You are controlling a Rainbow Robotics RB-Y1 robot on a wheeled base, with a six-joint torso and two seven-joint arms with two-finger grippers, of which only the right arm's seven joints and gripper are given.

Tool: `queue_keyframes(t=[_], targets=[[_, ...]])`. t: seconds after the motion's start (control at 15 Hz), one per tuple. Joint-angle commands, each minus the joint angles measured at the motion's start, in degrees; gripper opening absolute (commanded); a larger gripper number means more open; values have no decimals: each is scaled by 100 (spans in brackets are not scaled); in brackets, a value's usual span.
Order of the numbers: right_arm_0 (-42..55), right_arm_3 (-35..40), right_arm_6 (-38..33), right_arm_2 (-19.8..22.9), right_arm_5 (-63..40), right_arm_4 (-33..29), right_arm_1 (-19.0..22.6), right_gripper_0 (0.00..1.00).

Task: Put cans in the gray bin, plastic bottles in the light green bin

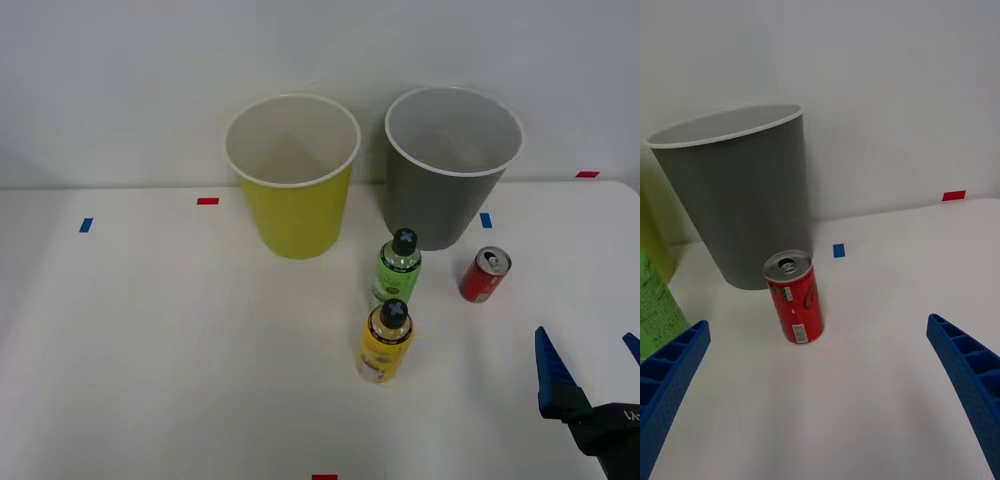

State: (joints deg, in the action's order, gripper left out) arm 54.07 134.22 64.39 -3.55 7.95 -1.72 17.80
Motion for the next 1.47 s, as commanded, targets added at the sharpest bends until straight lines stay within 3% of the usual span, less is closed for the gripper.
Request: queue_keyframes(t=[0.07, 0.47, 1.0, 1.33, 1.47], targets=[[289, -53, 179, -84, 66, -162, -57, 100], [-98, -2286, 364, -49, 2747, -452, -74, 100], [-151, -2980, 162, 346, 4127, -2341, -734, 100], [-493, -2989, -1482, 812, 4223, -2956, -400, 100], [-502, -2989, -1666, 777, 4223, -2869, -189, 100]])
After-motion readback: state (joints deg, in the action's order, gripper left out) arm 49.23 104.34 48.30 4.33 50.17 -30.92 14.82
